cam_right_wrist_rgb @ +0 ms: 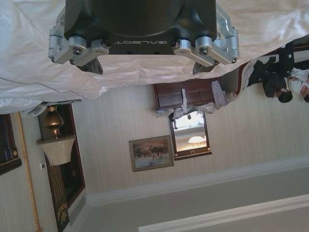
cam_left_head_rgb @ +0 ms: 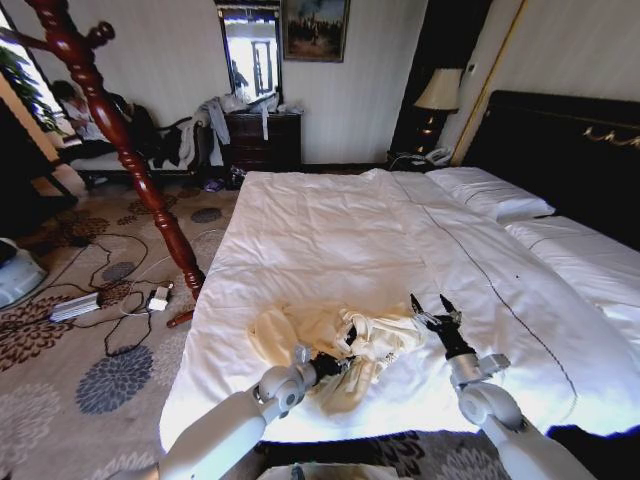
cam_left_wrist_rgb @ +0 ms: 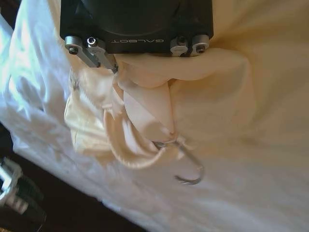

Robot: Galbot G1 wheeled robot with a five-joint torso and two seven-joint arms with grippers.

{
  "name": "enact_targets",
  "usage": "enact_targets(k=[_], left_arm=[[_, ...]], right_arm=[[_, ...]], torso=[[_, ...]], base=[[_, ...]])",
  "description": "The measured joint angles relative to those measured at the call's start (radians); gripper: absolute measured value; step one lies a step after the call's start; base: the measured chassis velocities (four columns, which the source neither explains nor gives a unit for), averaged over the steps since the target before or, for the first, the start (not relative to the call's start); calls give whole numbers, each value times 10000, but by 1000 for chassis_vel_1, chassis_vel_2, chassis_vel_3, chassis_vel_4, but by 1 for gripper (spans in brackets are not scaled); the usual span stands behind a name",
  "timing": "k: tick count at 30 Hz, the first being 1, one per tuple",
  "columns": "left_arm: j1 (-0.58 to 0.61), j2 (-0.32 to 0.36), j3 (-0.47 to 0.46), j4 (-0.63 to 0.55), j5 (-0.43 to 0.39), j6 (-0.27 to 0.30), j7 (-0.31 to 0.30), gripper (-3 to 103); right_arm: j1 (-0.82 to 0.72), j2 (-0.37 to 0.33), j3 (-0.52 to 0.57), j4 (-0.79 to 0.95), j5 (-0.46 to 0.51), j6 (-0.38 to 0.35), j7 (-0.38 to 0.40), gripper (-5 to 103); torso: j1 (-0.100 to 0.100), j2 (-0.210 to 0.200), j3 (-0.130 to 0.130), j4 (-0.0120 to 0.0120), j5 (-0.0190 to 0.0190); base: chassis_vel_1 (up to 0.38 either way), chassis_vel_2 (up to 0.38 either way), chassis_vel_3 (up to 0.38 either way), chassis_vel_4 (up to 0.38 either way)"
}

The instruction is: Pick up the clothes from the bed and hang them on the clothes hanger.

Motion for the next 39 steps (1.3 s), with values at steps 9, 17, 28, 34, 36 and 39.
enact_targets(k=[9, 17, 28, 34, 36, 39], left_arm=[[-706, 921, -531, -768, 513, 66, -57, 28], [-1699, 2008, -1327, -1368, 722, 590, -136, 28], [-5222, 5092, -2907, -1497, -863, 2417, -26, 22], [-7305, 5640, -2840, -495, -2348, 2935, -145, 22], [-7606, 5657, -2768, -266, -2416, 2963, -146, 22], [-8734, 5656, -2329, 522, -2581, 2985, -81, 22]], right_arm=[[32, -53, 21, 53, 32, 45, 21, 100], [76, -5, 22, 107, 41, 50, 31, 100], [340, -10, -77, 374, 64, 47, 32, 100], [365, 21, 11, 700, 58, 42, 20, 100], [358, 18, 26, 748, 53, 43, 17, 100], [290, 4, 104, 908, 38, 42, 3, 100]], torso=[[0, 0, 0, 2, -1], [0, 0, 0, 2, -2], [0, 1, -1, -2, 2], [0, 0, -1, 4, -4], [-1, 0, -1, 4, -4], [1, -1, 0, 3, -5]], base=[[0, 0, 0, 0], [0, 0, 0, 0], [0, 0, 0, 0], [0, 0, 0, 0], [0, 0, 0, 0], [0, 0, 0, 0]])
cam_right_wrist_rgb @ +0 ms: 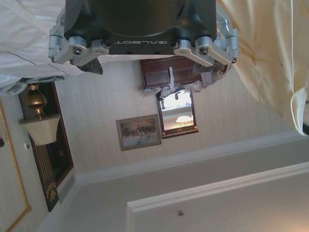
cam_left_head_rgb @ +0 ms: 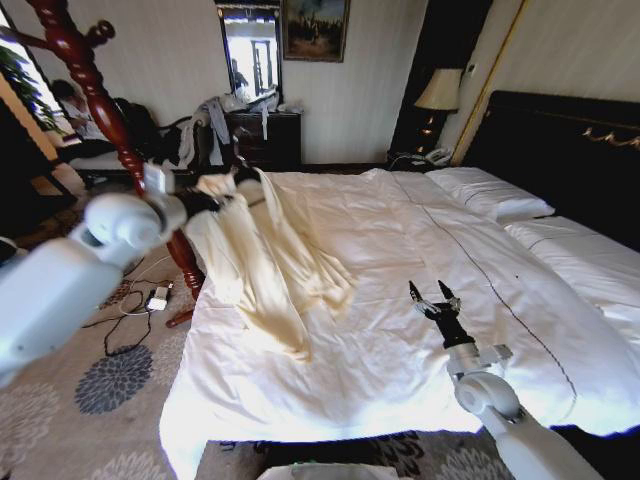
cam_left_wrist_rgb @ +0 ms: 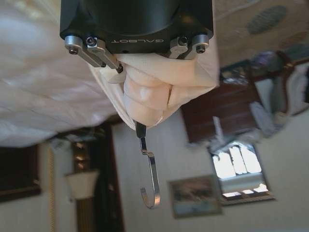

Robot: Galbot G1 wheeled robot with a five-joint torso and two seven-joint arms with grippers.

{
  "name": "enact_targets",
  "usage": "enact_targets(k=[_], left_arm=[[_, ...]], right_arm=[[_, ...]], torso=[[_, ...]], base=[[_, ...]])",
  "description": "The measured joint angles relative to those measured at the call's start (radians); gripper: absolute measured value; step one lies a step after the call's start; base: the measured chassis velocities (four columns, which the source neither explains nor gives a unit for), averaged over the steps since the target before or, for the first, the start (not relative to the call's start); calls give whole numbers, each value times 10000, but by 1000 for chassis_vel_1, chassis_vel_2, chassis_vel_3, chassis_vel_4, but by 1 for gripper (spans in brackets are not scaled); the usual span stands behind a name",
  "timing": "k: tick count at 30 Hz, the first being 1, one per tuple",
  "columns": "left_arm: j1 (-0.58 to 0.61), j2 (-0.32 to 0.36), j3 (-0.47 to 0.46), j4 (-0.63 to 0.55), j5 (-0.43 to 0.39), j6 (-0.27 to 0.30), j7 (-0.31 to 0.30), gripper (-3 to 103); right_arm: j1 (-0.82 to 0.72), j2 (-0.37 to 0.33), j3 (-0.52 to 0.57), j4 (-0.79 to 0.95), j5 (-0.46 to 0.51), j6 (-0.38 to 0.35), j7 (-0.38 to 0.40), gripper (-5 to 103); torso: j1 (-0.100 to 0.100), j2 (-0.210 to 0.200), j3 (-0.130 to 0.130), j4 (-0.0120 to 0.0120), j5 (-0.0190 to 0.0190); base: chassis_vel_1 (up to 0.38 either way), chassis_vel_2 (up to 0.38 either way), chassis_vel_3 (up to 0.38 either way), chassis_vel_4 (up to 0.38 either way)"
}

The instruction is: Pick up the clothes from the bed and hang them on the clothes hanger.

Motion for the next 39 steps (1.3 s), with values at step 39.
enact_targets(k=[39], left_arm=[[-5902, -1053, 2775, 6545, 28, 34, 1618, 22]], right_arm=[[-446, 140, 605, 781, 150, 363, -546, 100]], torso=[[-3, 1, -2, 0, 7]], base=[[0, 0, 0, 0]])
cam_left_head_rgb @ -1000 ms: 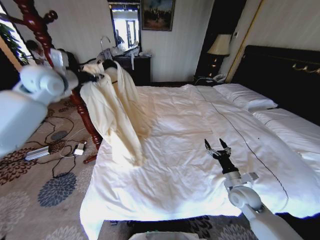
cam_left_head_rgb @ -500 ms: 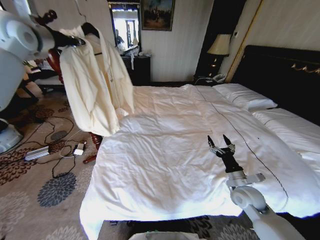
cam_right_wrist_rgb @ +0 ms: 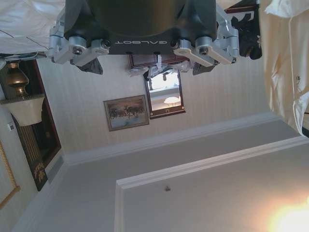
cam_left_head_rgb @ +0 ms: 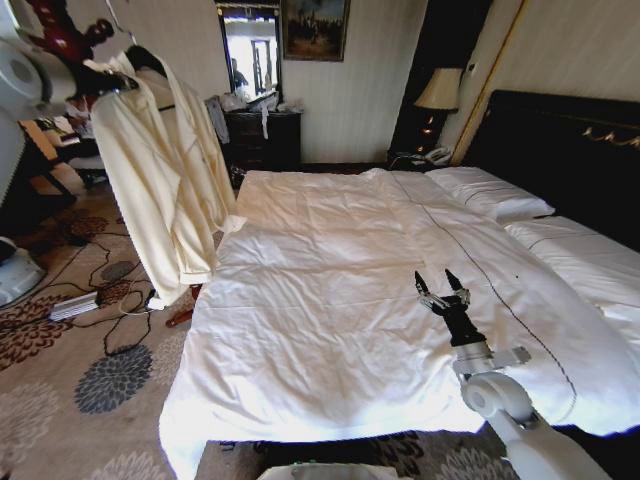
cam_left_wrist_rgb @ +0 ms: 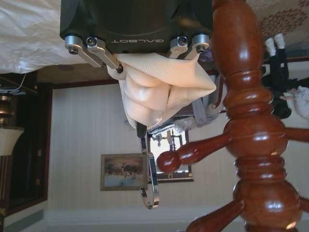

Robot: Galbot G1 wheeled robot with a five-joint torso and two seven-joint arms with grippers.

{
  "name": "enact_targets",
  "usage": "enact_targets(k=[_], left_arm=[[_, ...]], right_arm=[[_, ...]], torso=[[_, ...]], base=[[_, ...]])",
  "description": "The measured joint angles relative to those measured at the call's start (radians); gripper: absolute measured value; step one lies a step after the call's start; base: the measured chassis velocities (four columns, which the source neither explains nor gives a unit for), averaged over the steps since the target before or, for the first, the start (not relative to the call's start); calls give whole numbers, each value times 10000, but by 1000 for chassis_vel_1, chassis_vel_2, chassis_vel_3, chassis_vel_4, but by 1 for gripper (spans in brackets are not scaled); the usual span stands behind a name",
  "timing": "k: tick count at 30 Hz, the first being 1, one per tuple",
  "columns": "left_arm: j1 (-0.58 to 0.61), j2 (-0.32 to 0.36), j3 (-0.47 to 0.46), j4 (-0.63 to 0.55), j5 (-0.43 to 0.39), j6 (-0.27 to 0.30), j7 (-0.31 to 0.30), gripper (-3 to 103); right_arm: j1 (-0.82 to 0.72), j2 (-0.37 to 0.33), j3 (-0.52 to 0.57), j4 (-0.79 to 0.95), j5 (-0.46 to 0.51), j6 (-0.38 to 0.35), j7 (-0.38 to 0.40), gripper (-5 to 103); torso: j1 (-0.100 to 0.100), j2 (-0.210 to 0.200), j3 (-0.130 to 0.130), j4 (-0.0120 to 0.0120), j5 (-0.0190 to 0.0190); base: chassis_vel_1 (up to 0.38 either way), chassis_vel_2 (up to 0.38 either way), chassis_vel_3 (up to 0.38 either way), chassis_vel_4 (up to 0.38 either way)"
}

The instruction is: Pick up the clothes from the bed and hang them on the clothes hanger.

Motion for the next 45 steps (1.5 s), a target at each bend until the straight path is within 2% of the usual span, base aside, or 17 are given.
enact_targets(k=[10, 20, 27, 37, 43, 45], left_arm=[[656, -170, -803, 205, 289, 8, -116, 22], [1109, 152, -1507, -151, 315, 46, -229, 22], [1280, 288, -1404, -181, 266, 69, -160, 22], [1467, 68, -1056, -87, 323, -30, -63, 22], [1808, 230, -1358, -612, 126, -109, -482, 19], [1995, 371, -1519, -895, 42, -140, -744, 30]], right_arm=[[0, -4, -28, -104, 26, -1, -5, 100], [3, 50, -75, -162, 5, 6, -8, 100], [-35, 60, -100, -127, -17, 14, -10, 100], [-368, 116, 97, 80, -92, 33, -12, 100], [-530, 164, 212, 146, -163, 50, -23, 100], [-534, 191, 204, 162, -179, 50, -26, 100]], torso=[[2, 0, 1, -1, -3], [2, 0, 1, 2, -3], [1, 0, 0, 3, -2], [1, 1, -1, -3, 1], [1, 1, 0, -3, 0], [2, 0, 0, -5, 0]], base=[[0, 0, 0, 0], [0, 0, 0, 0], [0, 0, 0, 0], [0, 0, 0, 0], [0, 0, 0, 0], [0, 0, 0, 0]])
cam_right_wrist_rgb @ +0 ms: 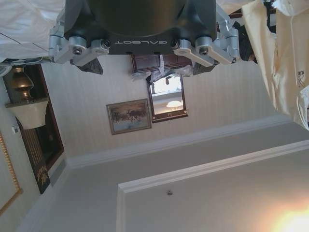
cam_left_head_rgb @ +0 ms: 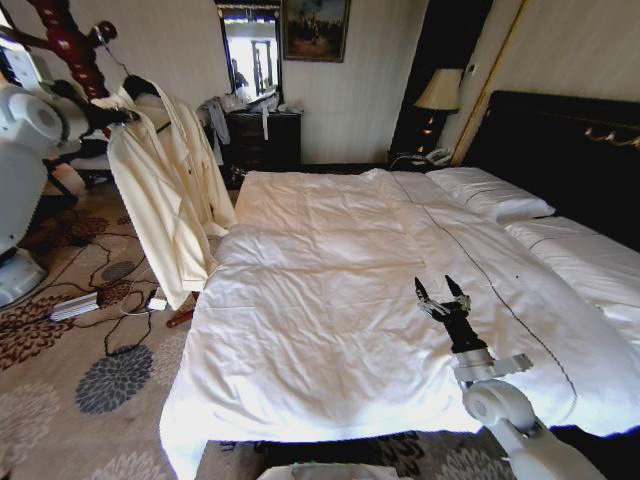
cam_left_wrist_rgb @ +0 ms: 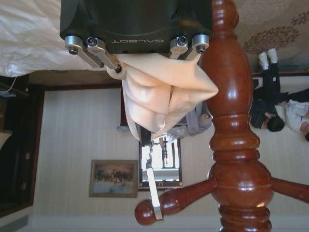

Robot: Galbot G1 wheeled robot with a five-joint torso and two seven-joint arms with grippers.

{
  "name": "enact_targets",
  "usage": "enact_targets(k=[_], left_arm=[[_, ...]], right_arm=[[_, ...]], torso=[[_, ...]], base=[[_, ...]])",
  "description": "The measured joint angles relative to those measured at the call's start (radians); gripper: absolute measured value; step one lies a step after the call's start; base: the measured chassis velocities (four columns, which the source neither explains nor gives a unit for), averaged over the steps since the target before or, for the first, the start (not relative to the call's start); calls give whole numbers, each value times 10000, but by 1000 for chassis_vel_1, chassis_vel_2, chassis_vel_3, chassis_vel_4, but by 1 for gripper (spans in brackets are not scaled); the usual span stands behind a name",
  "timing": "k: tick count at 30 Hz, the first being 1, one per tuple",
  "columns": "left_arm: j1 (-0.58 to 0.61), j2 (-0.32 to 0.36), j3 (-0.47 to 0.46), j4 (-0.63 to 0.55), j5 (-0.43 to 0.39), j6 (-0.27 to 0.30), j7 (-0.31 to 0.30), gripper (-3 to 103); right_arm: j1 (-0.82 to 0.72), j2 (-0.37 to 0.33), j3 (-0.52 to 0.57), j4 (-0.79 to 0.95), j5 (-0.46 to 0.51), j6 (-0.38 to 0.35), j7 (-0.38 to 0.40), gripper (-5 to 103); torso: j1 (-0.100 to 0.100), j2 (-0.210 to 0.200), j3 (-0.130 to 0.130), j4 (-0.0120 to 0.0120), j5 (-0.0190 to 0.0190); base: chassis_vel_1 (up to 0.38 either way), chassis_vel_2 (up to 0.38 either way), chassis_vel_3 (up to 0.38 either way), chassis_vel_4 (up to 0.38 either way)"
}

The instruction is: Pick up the clothes from the bed and hang them on the clothes hanger.

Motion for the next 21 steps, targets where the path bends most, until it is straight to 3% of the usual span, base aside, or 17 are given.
enact_targets(k=[4, 6, 8, 10, 13, 15, 18, 21], left_arm=[[597, 398, -677, -753, -212, 7, -478, 41], [1080, 703, -1187, -1322, -255, 36, -658, 52], [1827, 1162, -1832, -2048, -262, 60, -745, 62], [2128, 1335, -2061, -2308, -265, 75, -741, 62], [3380, 2081, -2840, -3201, -212, 35, -725, 79], [3635, 2227, -2973, -3379, -193, 6, -723, 79], [4193, 2665, -3222, -3859, -201, -129, -718, 95], [4435, 2938, -3352, -4194, -279, -261, -720, 100]], right_arm=[[1, 35, -75, 1, -33, 0, 0, 100], [-14, 41, -99, 2, -47, 0, 0, 100], [-63, 45, -107, 1, -52, -1, 0, 100], [-87, 47, -107, 1, -53, -1, 0, 100], [-234, 74, -104, 24, -95, -2, 5, 100], [-280, 80, -98, 41, -114, -2, 6, 100], [-463, 73, -68, 98, -165, -2, 6, 100], [-622, 25, 82, 203, -117, 8, -13, 100]], torso=[[0, 1, 0, 5, -1], [-1, 1, 0, 7, -4], [-1, 1, 0, 5, 2], [-1, 0, 0, 6, 0], [-1, 1, 0, 10, -4], [-1, 1, 0, 13, -7], [-1, 0, -1, 5, -1], [-1, 1, -1, 2, 0]], base=[[0, 0, 0, 0], [0, 0, 0, 0], [0, 0, 0, 0], [0, 0, 0, 0], [0, 0, 0, 0], [0, 0, 0, 0], [0, 0, 0, 0], [0, 0, 0, 0]])
